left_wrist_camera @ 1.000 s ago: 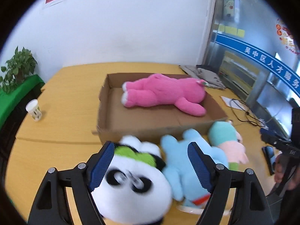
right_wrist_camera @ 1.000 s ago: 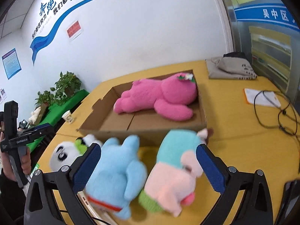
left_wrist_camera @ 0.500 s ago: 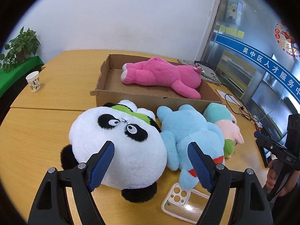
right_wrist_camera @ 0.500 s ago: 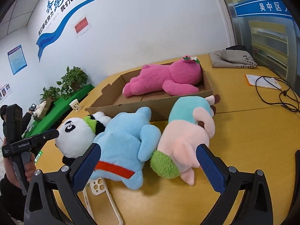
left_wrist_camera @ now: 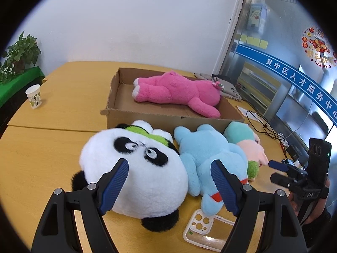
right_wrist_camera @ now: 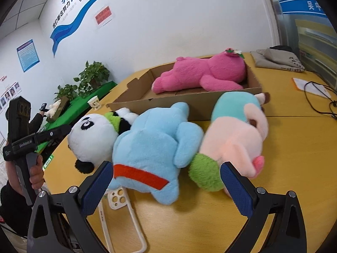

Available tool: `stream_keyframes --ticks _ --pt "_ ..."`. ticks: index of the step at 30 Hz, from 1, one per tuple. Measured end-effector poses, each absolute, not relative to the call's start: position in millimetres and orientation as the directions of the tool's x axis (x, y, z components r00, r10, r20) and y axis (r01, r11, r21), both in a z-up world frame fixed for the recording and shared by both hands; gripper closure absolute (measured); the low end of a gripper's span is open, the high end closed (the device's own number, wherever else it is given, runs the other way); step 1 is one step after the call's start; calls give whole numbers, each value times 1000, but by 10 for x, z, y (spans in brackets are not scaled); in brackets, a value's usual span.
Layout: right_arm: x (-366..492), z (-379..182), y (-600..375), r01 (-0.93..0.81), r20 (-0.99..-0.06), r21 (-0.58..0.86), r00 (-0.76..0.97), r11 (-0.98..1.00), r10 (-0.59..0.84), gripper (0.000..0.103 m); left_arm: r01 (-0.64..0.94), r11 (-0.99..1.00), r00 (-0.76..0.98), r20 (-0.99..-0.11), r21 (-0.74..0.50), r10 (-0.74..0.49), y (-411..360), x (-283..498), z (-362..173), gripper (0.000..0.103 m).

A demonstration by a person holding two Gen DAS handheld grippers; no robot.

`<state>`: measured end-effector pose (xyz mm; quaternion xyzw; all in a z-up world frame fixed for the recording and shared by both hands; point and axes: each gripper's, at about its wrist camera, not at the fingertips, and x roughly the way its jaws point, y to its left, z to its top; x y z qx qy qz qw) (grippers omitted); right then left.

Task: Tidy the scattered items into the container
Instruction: 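Withdraw both tools and move them toward the white panda plush, then close the left and right grippers on the white panda plush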

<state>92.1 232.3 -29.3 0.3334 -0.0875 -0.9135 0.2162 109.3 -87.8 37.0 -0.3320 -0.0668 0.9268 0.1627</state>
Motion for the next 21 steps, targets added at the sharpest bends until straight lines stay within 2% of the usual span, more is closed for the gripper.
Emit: stream_keyframes --ticks 4,8,13,17,19,21 --pt "918 -246 2027 415 -556 312 -650 -855 -518 0 -235 -950 -750 -583 -204 311 -1139 1025 514 23" --pt "884 -250 1558 506 -550 352 -569 -787 -611 0 -203 -954 -735 -609 -223 298 -1478 801 522 23" --pt "768 -273 922 585 -543 403 -466 -704 -699 0 -245 -917 -634 -663 -316 398 -1763 442 243 23" --pt "614 -282 504 605 -593 292 -493 -740 -637 0 -284 -856 -505 -692 -432 517 -1861 146 -125 23" --pt "528 -299 334 624 -616 206 -516 -754 -595 0 -301 -794 -460 -649 -528 606 -1922 67 -252 23" --pt "421 -379 124 640 -659 87 -538 -763 -526 0 -312 -757 -436 -621 -575 651 -1951 40 -328 22"
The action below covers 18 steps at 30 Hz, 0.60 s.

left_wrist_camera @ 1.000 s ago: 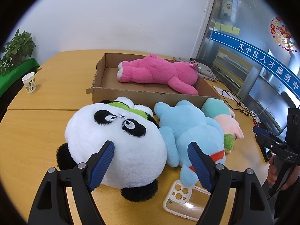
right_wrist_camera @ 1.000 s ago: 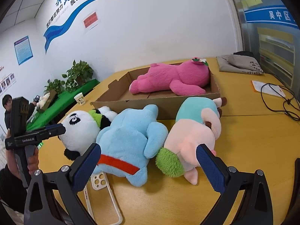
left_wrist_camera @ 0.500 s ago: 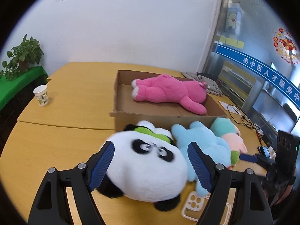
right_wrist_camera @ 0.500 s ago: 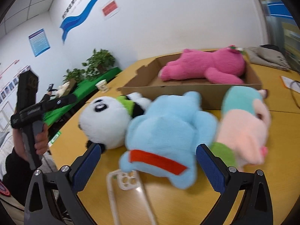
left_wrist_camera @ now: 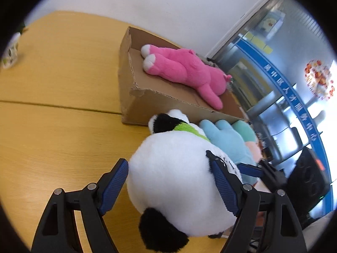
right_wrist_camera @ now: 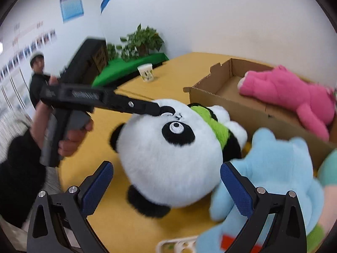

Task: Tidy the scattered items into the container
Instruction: 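Close the left and right grippers on the white panda plush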

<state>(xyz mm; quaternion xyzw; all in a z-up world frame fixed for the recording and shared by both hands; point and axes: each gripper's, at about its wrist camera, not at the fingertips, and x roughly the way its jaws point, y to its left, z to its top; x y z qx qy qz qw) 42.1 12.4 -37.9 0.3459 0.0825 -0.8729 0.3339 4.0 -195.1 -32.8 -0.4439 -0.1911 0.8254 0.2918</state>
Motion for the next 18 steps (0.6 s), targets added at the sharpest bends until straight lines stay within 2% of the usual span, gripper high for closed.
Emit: stream_keyframes --ticks 2,6,11,15,18 --pt "326 -483 -8 648 -696 6 -544 -762 -468 0 -310 -729 -403 -611 -610 682 -1956 18 -426 20" --pt "173 -664 -142 673 -756 -12 -490 -740 -434 0 -288 -691 -371 -588 -663 719 -1992 -13 -584 18" --pt "130 -704 -158 672 -745 6 -491 -741 -451 0 -296 -667 -382 -556 -683 738 -2027 18 -607 21" --pt "158 -698 -118 669 -729 30 -494 -743 -474 6 -311 -672 -404 -546 -672 734 -2001 77 -518 29" --pt "215 -684 -76 664 -708 65 -495 -745 -503 10 -326 -695 -434 -551 -641 713 -1941 151 -423 30"
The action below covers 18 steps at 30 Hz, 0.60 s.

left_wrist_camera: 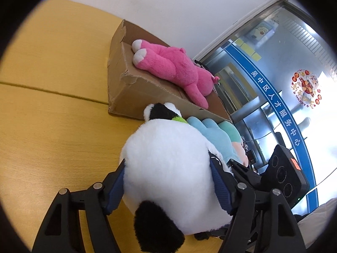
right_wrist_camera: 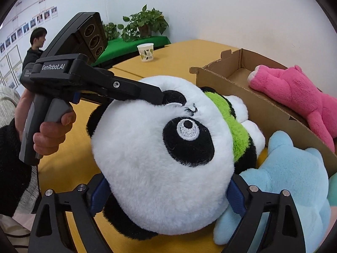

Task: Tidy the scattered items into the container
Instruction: 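Close the left and right grippers on the white panda plush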

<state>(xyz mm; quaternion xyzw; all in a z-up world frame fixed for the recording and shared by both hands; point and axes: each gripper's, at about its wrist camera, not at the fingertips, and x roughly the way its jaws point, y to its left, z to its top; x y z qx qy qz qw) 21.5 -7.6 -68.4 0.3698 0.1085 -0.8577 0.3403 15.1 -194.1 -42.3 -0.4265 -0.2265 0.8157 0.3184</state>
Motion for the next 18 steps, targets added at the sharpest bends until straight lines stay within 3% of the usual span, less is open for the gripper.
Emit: stream_keyframes --ticks 12,18 --pt "346 -538 216 698 -665 140 -459 -702 -589 13 -331 -718 -497 -533 -613 684 -1652 340 -98 34" --pt "354 -256 500 716 -618 100 -499 -691 -607 15 -385 -715 -521 -502 -584 690 -1380 272 266 34"
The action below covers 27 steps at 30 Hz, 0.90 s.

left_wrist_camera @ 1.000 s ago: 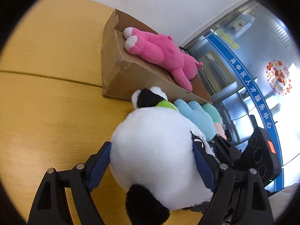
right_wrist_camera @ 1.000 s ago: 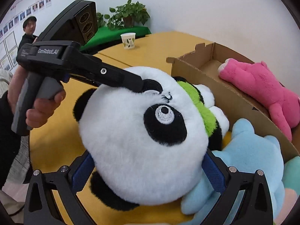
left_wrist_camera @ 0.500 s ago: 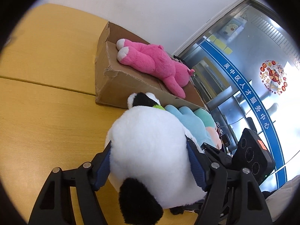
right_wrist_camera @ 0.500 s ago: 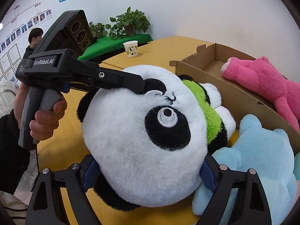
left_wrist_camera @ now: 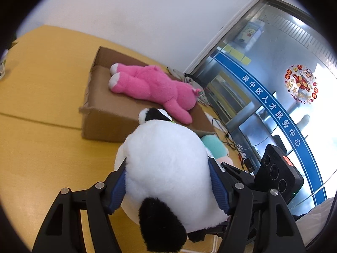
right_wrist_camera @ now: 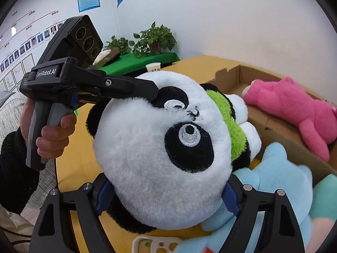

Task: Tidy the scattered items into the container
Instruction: 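Close the left and right grippers on the white panda plush, then lift the panda with both grippers and lower it into the box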

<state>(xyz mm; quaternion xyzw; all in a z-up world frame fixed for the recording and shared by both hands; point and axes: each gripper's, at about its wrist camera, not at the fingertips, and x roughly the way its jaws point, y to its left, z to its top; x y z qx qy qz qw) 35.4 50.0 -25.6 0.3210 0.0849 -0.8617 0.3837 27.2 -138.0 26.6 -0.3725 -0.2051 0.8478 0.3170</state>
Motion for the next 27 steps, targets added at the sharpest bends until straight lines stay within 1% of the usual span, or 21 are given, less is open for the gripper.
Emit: stream_keyframes --ticks 7,13,20,25,27 --pt "367 85 826 680 -538 43 -602 -732 -590 15 -478 -691 -523 -456 -542 720 -1041 179 657 34" --pt "361 376 1006 671 -495 -13 -648 -741 -578 16 -542 -663 -522 -411 -517 748 -919 116 959 34" --pt "237 864 1063 674 -469 -122 -686 -729 -556 17 -593 -650 -556 -343 -475 757 -870 -39 1395 35" --pt "34 1106 1026 687 -459 -172 -690 -706 -559 17 -591 -679 -600 -324 -436 731 -894 -227 1619 35" --pt "-109 1190 981 699 -462 -186 -683 -691 -567 17 -584 -681 -609 -317 -441 727 -959 -348 1665 35"
